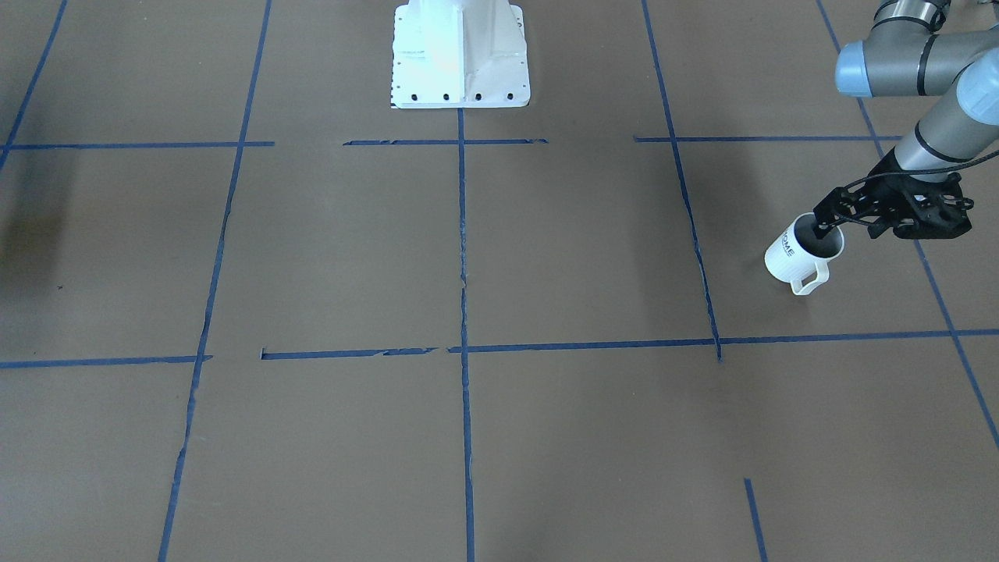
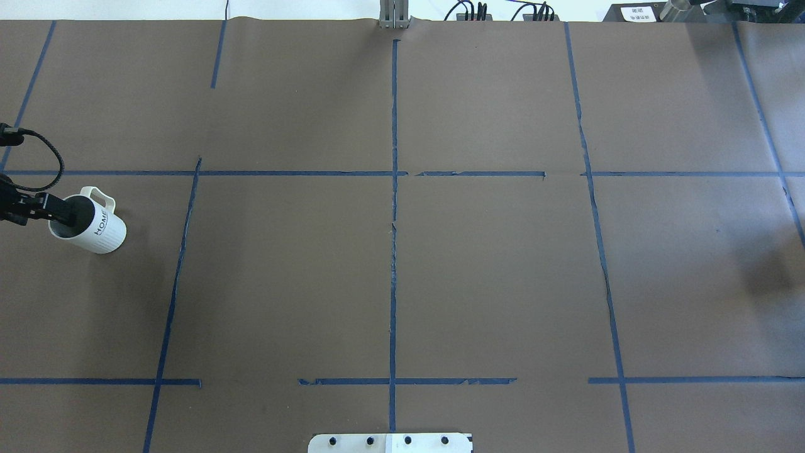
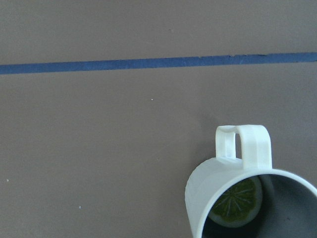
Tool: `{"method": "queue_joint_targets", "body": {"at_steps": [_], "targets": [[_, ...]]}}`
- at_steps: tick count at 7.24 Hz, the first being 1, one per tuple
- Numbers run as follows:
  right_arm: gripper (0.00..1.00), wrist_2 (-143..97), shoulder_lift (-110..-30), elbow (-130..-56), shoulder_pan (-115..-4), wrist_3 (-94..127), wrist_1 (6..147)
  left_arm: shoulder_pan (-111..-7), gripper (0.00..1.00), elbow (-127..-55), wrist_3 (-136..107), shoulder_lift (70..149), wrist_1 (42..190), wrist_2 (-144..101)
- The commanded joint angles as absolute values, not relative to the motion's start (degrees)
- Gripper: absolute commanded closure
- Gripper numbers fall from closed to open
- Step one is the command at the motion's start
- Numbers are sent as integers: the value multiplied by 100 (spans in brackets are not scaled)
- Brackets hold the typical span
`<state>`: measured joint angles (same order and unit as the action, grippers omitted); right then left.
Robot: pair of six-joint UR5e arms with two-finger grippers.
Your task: Left arm hands cup to right arm to dump lemon
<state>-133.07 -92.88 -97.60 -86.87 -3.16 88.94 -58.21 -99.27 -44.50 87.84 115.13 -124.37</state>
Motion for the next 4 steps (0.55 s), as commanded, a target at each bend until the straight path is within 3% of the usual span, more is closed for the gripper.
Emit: {"method": "queue_joint_targets", "body": {"at_steps": [1,4], "targets": [[0,-13307,-9290,-9765,-8692,-316,8886,-5801,96,-9870,-4834,8921,11540,-12454],[0,-13307,-9255,-9800,-8684,-316,8886,-5818,100,-9975,-4738,8912,11505,-12472]]}}
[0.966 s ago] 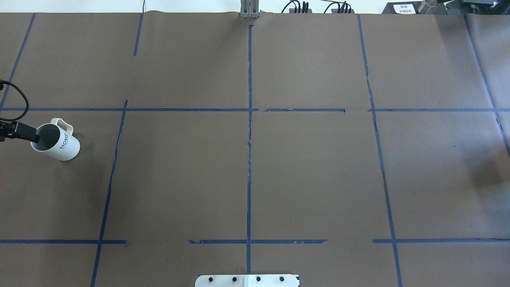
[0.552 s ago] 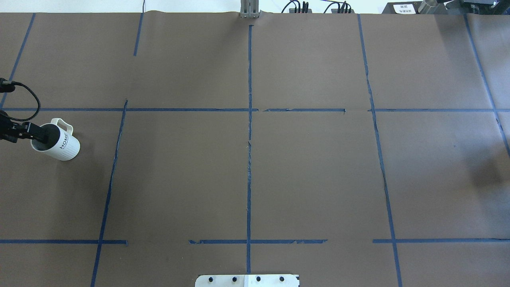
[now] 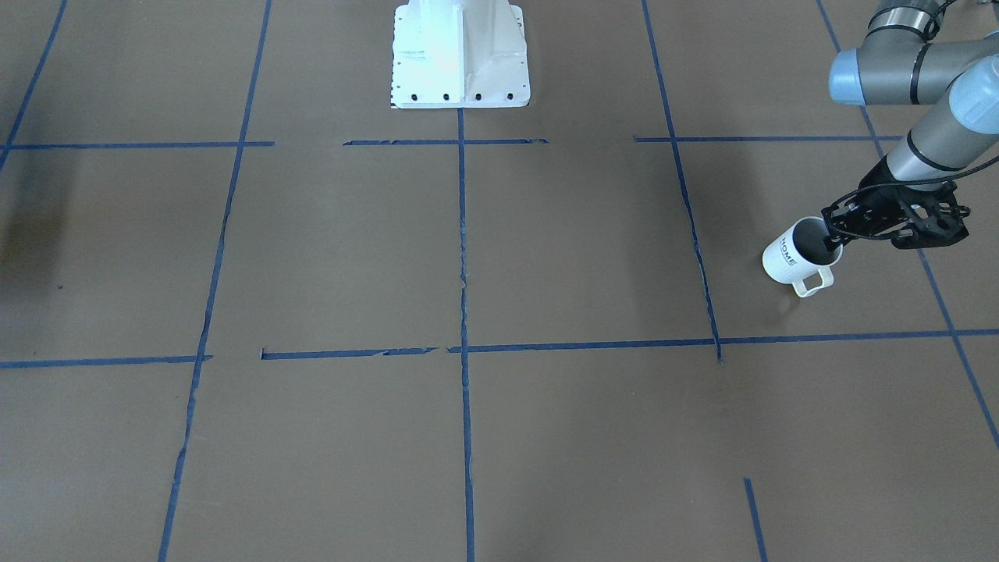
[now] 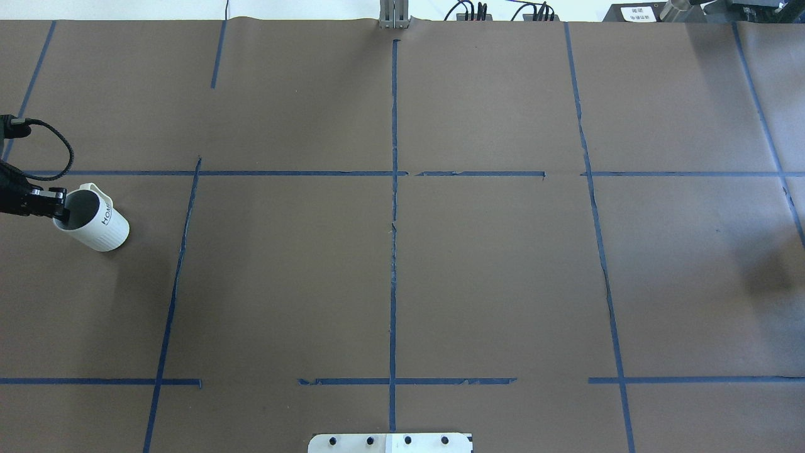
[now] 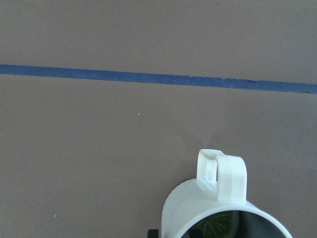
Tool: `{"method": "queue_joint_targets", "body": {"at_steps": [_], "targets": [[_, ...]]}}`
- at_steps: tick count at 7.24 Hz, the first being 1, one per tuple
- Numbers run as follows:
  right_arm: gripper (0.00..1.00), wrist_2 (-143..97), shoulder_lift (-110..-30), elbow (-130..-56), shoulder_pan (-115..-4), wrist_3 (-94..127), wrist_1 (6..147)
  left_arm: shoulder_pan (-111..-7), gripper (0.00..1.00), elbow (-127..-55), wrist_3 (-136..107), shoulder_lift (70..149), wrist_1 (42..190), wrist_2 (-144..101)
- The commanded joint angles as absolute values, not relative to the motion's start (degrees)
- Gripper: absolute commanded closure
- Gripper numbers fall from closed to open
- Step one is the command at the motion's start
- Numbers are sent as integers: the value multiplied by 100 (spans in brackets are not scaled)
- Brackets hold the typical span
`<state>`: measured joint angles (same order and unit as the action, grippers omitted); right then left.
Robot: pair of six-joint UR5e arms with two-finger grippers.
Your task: Left arm hands cup to right arm to dump lemon
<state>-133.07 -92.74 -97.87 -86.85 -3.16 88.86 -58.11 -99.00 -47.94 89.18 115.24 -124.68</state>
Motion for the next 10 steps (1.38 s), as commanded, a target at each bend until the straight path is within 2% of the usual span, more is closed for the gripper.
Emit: {"method": "queue_joint_targets", "body": {"at_steps": [1,3,5,7,9,10], "targets": [[0,-13307,-9150,-9800,-8684,-316,8886,-5853,100,-10123,-4520,8903,11461,-12480],[0,-13315,-8992,-9791,-8649,-316,8389,-5959,100,-10711,-4517,9095,11095,-12454],[2,-13289,-8974,-9747,-8186,172,6838,-5968,100,-11029,-4518,10503,8967,-12437],[1,-13263,-8650,-9388,-7579,307,5682,-5924,100,-10969,-4587,11370,8088,-12472],[1,-13237,-8046,-9387,-6991,516,5634,-5688,100,-10785,-5617,11897,8138,-12480],[6,-13062,-7825,-9439,-6761,875,5555,-5530,100,-10715,-6095,12109,8173,-12480]]}}
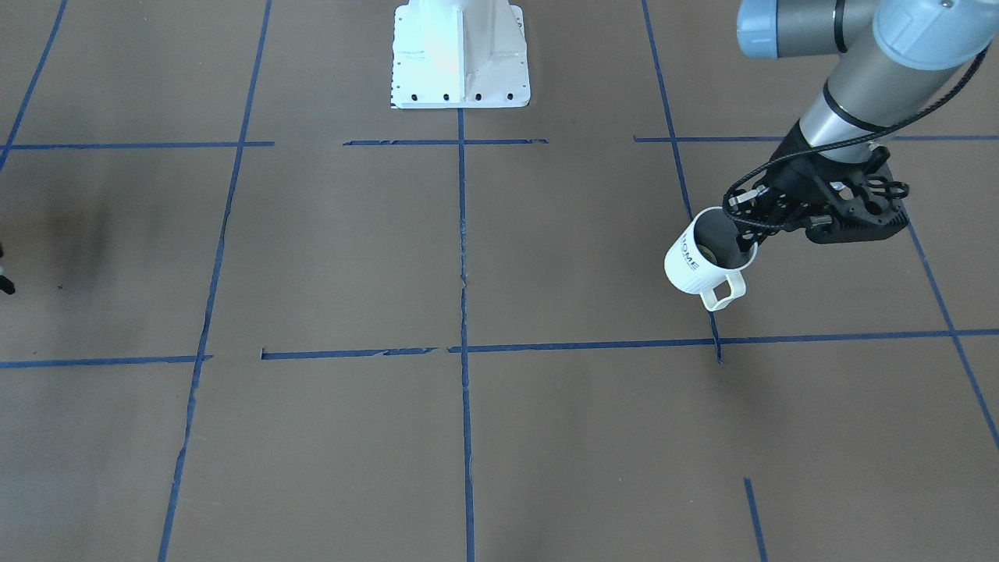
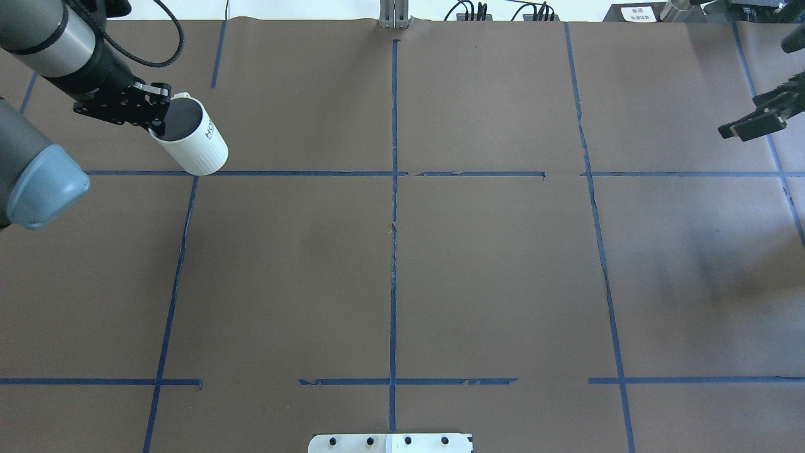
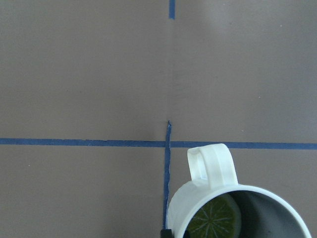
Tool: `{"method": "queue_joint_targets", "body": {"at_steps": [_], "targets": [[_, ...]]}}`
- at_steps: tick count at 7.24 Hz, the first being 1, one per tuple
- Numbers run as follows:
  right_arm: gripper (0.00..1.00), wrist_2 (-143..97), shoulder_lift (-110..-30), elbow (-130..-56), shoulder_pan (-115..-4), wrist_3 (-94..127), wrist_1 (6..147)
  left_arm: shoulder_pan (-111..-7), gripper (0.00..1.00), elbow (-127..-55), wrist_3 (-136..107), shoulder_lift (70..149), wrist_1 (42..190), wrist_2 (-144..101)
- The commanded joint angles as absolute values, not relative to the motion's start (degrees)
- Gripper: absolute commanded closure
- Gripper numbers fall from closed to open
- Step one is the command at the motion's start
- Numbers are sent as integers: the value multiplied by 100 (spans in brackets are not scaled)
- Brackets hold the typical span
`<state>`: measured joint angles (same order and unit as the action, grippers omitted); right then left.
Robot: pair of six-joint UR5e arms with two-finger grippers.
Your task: Left arm hands cup to right arm to dump lemon
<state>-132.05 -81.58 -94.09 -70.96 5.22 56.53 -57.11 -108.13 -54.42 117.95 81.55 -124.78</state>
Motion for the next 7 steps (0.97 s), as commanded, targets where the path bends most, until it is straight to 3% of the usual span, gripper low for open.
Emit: {"method": "queue_joint_targets", "body": {"at_steps": [1,5,7], "targets": [[6,-12939,-7674,-9405,-6446,948,5137,-5380,100,-10557,-6517,12381,8183,-12480],[1,-10204,-6691,-9439,-4313,2835,3536,-5353,100,-9775,-6985,13050,8402,-12489],[1,-8253,-6128,-9413,-3090,2856,3533,-5064,100,-9616,-7835,13359,8716,-12489]]}}
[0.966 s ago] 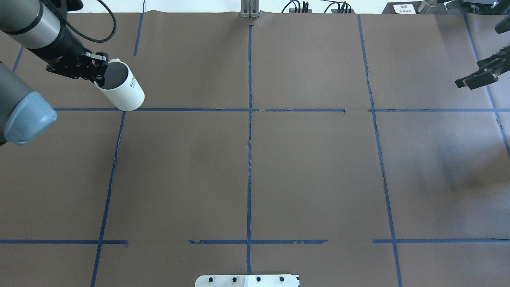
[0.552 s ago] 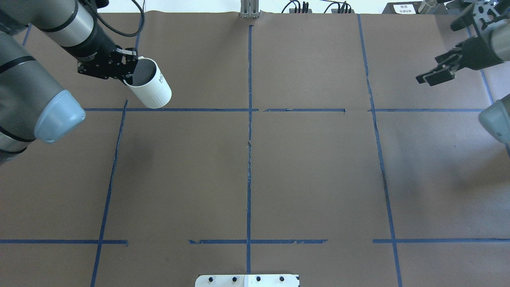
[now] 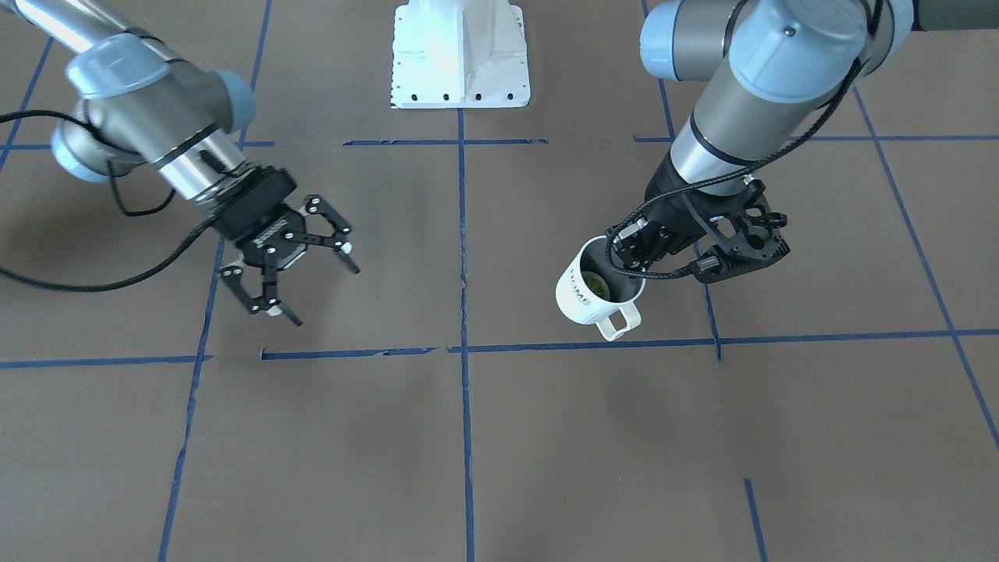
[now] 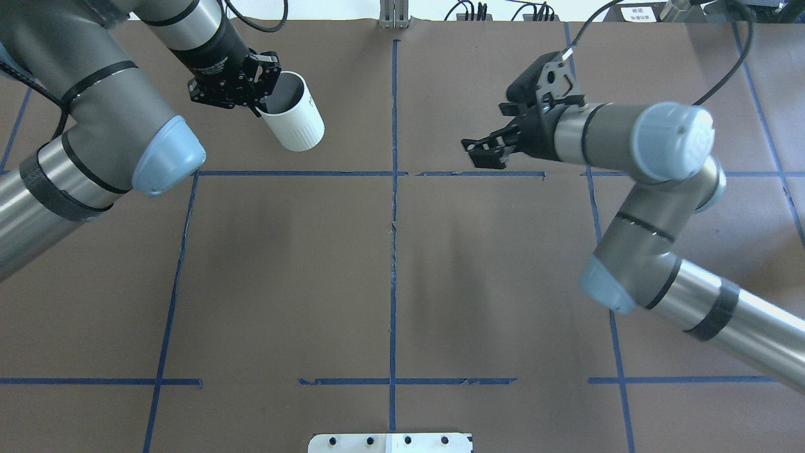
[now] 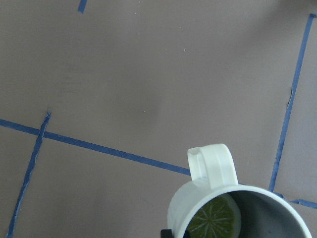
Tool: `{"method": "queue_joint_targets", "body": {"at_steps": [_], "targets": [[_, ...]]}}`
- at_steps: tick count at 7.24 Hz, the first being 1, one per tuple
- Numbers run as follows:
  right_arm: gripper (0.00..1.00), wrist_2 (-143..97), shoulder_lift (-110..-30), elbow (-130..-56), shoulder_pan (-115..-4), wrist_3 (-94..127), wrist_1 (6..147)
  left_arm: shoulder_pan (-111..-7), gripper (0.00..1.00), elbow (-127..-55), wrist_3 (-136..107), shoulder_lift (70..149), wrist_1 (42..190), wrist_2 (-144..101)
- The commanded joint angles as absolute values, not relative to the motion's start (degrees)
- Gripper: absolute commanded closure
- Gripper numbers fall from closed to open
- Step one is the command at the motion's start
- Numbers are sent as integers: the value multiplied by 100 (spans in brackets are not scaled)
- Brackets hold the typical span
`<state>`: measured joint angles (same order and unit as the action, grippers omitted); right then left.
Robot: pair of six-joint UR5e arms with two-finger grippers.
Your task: Left arm hands cup to right arm to dump lemon
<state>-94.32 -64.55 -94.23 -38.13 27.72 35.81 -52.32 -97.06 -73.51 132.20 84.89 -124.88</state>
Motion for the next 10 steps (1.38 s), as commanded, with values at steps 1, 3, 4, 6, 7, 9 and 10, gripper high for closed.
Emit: {"method": "queue_joint_targets", "body": {"at_steps": [1,3,4,6,7,9,10], "targets": [[1,-7887,-6048,-9430,-2833,2865,3525,-5002,100,-9615,-8014,13359,8858,-12481],[1,-7666,-5794,-9413,-2568,2865,3542,-4905,100,-9650,-8094,13386,8868,-12489],[1,-7342,-5705,-9413,-2471,2865,3559,-4826,100,-9685,-8208,13412,8877,-12489],[1,-7233,-5529,-9308,-2400,2857,3603,-4720,100,-9721,-8262,13412,8877,-12489],[1,-7225,-5502,-9255,-2399,2856,3612,-4711,100,-9729,-8297,13412,8877,-12489],[1,-7199,-5353,-9053,-2399,2856,3604,-4693,100,-9738,-8323,13421,8877,-12498],[1,-7007,-5335,-8983,-2399,2848,3612,-4693,100,-9756,-8323,13421,8877,-12498]]}}
